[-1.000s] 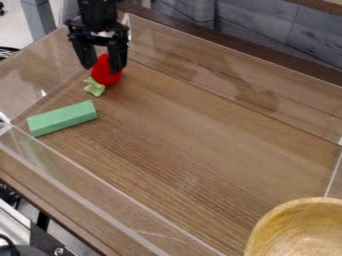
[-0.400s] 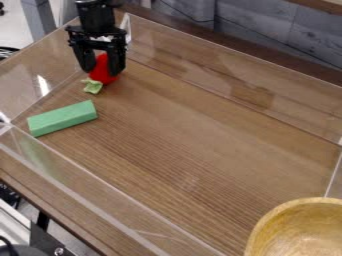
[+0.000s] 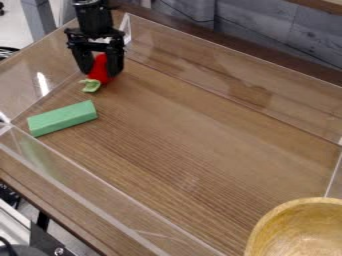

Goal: Move the red fruit to the right

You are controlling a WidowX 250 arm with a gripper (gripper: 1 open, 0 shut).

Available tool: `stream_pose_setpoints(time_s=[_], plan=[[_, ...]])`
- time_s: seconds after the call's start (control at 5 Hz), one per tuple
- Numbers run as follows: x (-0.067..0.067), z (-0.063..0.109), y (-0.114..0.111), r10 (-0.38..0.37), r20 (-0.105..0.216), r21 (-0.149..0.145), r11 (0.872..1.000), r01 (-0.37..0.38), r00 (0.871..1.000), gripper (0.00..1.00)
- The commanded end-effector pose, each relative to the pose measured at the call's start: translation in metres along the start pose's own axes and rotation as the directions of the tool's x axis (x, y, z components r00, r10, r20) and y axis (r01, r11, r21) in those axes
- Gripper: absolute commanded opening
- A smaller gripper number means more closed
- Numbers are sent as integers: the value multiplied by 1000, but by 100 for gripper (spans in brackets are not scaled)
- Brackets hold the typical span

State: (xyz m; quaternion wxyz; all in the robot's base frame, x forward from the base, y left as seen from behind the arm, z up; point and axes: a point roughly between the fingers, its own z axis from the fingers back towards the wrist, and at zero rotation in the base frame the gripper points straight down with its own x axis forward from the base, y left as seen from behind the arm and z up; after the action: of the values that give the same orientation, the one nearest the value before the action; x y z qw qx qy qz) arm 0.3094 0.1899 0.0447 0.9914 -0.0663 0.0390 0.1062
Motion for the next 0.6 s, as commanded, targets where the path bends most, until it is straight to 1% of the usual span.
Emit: stream_pose_setpoints(time_s=[0.0, 0.4], plan=[[7, 14, 1, -4, 48, 6, 1000, 4, 999, 100], [9, 11, -1, -8, 48, -7, 1000, 9, 999, 100]])
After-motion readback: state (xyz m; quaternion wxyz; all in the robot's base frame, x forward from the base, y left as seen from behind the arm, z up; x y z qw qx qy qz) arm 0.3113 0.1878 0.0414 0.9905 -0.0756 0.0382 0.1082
